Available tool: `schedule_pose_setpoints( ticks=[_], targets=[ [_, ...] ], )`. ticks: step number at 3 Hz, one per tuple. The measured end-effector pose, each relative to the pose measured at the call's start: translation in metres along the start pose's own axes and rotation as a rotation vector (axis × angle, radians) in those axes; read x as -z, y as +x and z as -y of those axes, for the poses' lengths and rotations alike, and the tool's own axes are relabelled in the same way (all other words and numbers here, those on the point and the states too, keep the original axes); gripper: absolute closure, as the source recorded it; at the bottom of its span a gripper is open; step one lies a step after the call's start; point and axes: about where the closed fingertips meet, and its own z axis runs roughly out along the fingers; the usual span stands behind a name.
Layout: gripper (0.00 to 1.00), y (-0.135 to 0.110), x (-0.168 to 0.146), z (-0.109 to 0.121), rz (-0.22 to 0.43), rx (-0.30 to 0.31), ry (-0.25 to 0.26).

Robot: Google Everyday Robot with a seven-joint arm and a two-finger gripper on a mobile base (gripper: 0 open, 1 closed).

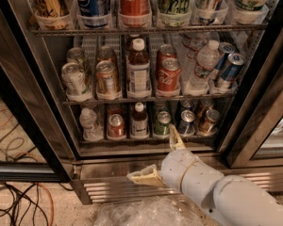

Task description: Pick water bottle from bottom shelf of fridge

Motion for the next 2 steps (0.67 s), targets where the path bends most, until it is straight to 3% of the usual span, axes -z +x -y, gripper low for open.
schedule_pose_setpoints(
  ticks=[1, 2],
  targets=[
    [0.0, 0.0061, -0.0266, -0.0078, 0.078, -0.029, -0.073],
    [0.0, 0.0078, -0.0326, -0.0137, 0.086, -0.043, -0.093]
  ],
)
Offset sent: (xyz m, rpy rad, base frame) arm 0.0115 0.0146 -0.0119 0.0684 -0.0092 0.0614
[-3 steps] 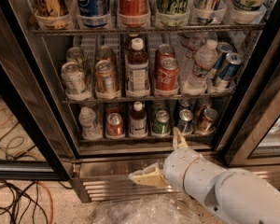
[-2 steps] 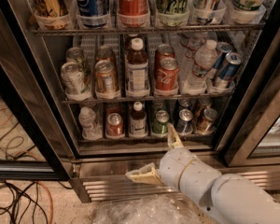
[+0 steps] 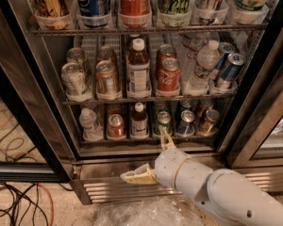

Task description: Pick water bottle from bottom shelf of fridge

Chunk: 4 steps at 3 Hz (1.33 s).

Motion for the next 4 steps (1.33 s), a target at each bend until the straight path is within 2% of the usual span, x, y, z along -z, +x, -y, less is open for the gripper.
schedule_pose_setpoints(
  ticks=[1, 2, 3, 4],
  targets=[
    [0.0, -0.001, -0.004, -0.002, 0.021, -0.005, -0.009],
    [0.0, -0.01, -0.013, -0.004, 0.106, 0.018, 0.037],
    [0.0, -0.044, -0.036, -0.013, 0.251, 0.083, 0.111],
    [0.0, -0.05, -0.059, -0.013, 0.362, 0.04, 0.144]
  ],
)
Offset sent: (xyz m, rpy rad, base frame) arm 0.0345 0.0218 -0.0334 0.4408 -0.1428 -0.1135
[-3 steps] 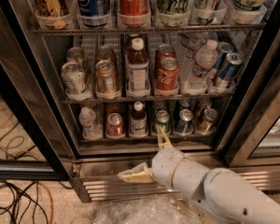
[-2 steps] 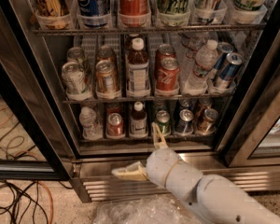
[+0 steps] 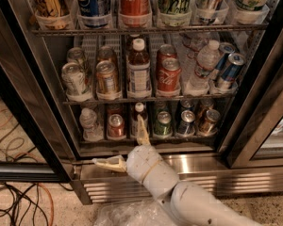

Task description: Pick water bottle from bottom shelf of fridge

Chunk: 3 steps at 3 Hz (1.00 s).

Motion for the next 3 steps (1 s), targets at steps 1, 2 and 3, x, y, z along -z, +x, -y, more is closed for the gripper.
schedule_pose_setpoints(
  ticks=[1, 2, 3],
  targets=[
    [0.0, 0.016, 0.001, -0.004, 0.018, -0.065, 0.008],
    [0.0, 0.016, 0.001, -0.004, 0.018, -0.066, 0.008],
    [0.0, 0.034, -0.003, -0.014, 0.006, -0.124, 0.0]
  ],
)
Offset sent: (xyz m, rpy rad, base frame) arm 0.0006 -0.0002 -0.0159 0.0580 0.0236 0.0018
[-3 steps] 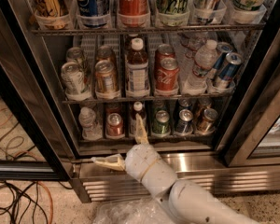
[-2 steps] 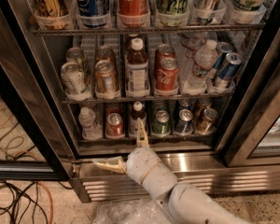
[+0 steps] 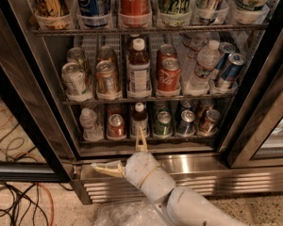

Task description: Pick water bottle from bottom shelf of fridge

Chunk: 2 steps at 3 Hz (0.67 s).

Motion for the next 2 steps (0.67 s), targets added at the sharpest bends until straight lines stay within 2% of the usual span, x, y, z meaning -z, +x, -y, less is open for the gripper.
schedule_pose_setpoints(
  ticks=[1, 2],
  targets=[
    [0.0, 0.019, -0.003, -0.015, -0.017, -0.058, 0.013],
    [0.0, 0.036, -0.008, -0.03, -0.072, -0.127, 0.043]
  ],
)
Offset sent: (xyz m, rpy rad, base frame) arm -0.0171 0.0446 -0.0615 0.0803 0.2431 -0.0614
